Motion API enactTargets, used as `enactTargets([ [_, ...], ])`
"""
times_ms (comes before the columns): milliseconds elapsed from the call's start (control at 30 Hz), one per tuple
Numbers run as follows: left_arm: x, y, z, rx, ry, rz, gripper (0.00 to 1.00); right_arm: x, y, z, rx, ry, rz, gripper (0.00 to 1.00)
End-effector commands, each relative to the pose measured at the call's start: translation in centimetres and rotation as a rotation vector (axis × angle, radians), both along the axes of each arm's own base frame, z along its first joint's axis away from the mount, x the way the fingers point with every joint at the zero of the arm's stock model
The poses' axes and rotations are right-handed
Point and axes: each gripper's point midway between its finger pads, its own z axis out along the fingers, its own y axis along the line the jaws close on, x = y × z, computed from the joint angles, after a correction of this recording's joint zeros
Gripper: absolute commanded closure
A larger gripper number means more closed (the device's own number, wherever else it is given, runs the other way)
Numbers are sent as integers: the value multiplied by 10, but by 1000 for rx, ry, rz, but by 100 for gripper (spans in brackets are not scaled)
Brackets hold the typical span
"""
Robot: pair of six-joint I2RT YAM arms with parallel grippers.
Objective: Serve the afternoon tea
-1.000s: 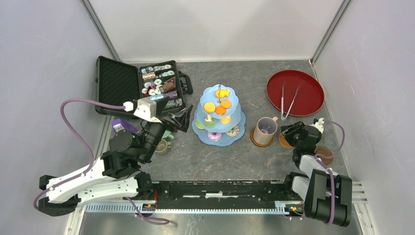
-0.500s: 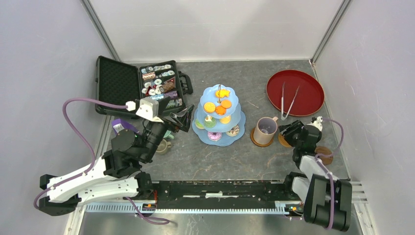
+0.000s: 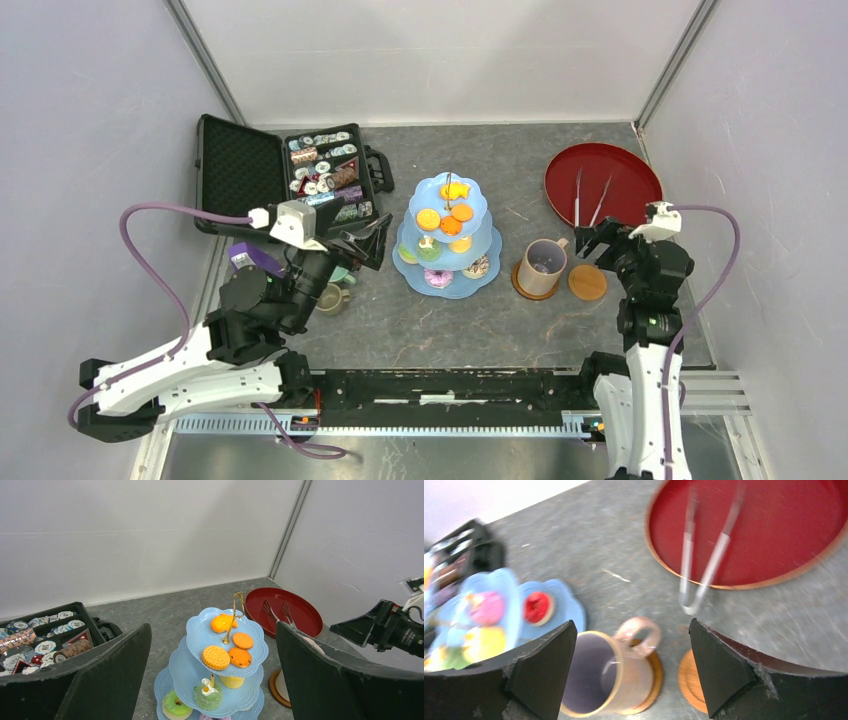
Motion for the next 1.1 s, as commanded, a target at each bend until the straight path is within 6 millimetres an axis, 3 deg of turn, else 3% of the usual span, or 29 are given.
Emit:
enactTargets([
  [0,-4,10,19,-46,-29,6,0,-15,65,68,-28,-192,347,9],
  [100,-4,11,21,-49,-28,8,0,-27,102,101,0,-298,500,6],
  [200,-3,13,23,-51,-28,16,0,-35,138,110,25,-316,622,7],
  [333,0,15,24,-38,-29,38,0,-49,204,101,38,-294,801,10],
  [533,6,24,22,-13,-30,109,0,-107,330,85,-117,-272,1044,6],
  [633,7,30,22,-19,-36,135,0,-105,376,56,-245,-193,1067,13],
  [767,6,48,23,-65,-31,183,0,-91,421,31,-313,-161,1080,19],
  [933,3,74,26,-153,-45,237,0,-73,469,2,-336,-162,1085,20],
  [1067,3,78,27,-157,-50,250,0,-57,501,-25,-387,-136,1074,20],
])
